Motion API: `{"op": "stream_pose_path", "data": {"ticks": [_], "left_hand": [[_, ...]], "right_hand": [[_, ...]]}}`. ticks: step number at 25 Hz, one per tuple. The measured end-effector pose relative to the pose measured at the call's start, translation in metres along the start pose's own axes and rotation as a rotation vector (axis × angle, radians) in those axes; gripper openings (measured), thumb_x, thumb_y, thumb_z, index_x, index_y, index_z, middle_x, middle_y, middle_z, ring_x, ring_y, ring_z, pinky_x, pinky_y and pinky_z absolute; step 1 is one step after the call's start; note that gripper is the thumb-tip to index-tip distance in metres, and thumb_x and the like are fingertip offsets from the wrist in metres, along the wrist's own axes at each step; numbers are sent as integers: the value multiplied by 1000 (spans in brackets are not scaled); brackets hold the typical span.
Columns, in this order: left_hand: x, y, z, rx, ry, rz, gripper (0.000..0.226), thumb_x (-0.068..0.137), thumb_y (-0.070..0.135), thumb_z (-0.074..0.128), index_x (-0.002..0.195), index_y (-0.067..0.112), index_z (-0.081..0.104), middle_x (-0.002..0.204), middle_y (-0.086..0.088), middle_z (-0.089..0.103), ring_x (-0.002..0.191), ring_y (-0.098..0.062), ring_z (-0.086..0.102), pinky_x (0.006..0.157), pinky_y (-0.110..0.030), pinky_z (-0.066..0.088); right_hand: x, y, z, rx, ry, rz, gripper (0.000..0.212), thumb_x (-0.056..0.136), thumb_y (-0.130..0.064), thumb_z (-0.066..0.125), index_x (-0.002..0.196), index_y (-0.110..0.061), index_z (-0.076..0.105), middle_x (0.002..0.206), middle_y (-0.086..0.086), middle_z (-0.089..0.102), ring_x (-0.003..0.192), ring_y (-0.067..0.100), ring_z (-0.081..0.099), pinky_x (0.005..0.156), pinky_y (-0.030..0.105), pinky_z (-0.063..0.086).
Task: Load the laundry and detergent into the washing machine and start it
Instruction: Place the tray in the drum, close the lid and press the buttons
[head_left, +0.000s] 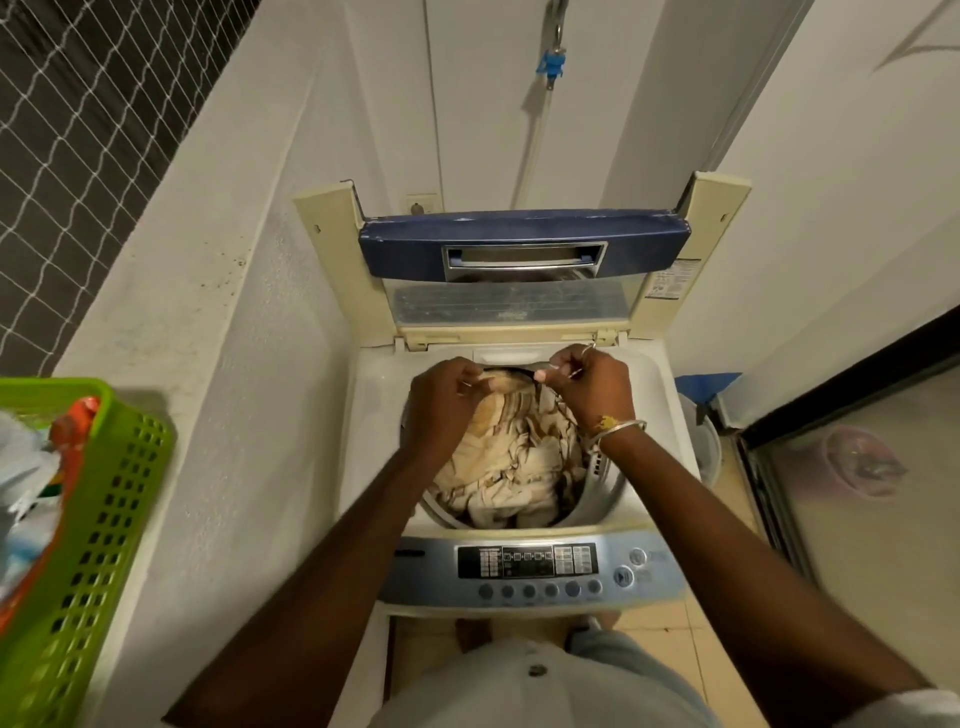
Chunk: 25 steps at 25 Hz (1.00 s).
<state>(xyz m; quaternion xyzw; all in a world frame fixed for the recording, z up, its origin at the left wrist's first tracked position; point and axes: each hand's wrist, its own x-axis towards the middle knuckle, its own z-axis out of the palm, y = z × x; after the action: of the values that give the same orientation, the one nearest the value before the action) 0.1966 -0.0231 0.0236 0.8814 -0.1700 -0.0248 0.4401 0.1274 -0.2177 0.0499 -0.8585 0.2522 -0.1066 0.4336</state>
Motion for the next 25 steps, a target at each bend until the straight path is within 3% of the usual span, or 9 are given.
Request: {"op": "stream_pose_path", "data": {"ticks": [3,7,11,14,16,18,22,25], "left_hand": [[7,9,-9,-30,26,49,23,83,39,75,94,19,71,89,8,72,81,-4,66,71,-19,54],[18,13,-13,-32,62,68,27,86,35,74,106,17,70,102,4,73,91,-5,66,77,-18,54],[28,22,-11,51,54,132,35,93,32,66,124,17,63,124,-1,66,113,-14,61,93,-25,51],[36,39,-12,209,166,333,38,95,25,63,130,11,59,131,-8,61,123,-22,55,100,-25,40],[47,51,-11,334,232,511,40,93,20,64,129,5,59,132,-13,61,125,-28,54,105,-33,41],[62,60,-8,465,190,590,43,94,20,62,132,1,55,136,-18,57,130,-33,50,110,-41,40],[82,65,-2,532,96,498,45,97,23,55,138,4,48,140,-15,52,134,-31,44,112,-41,38],[88,62,-2,592,58,450,50,92,22,62,136,6,48,135,-13,55,129,-29,47,112,-40,38]], "right_hand": [[6,-6,-5,-16,41,-24,21,75,-32,83,87,-17,73,73,-3,67,65,9,60,61,11,43],[14,-11,-5,-29,50,-59,24,80,-34,80,96,-19,72,78,-4,69,70,11,64,71,26,52],[20,-21,-10,-174,82,-174,39,86,-38,73,118,-18,69,111,3,71,102,18,64,90,32,53],[24,-38,-15,-339,227,-404,44,92,-37,65,130,-16,62,131,6,60,125,23,51,102,35,42],[31,-50,-17,-394,270,-526,48,93,-38,62,134,-13,57,136,8,57,129,24,47,107,36,39],[41,-60,-16,-524,242,-582,53,92,-39,61,136,-10,55,136,9,57,130,26,46,108,37,38],[54,-74,-11,-660,212,-567,49,91,-34,59,134,-12,56,132,8,61,125,26,51,103,39,44],[62,-69,0,-715,126,-511,58,90,-45,58,137,-12,50,135,9,57,127,28,48,109,43,39]]}}
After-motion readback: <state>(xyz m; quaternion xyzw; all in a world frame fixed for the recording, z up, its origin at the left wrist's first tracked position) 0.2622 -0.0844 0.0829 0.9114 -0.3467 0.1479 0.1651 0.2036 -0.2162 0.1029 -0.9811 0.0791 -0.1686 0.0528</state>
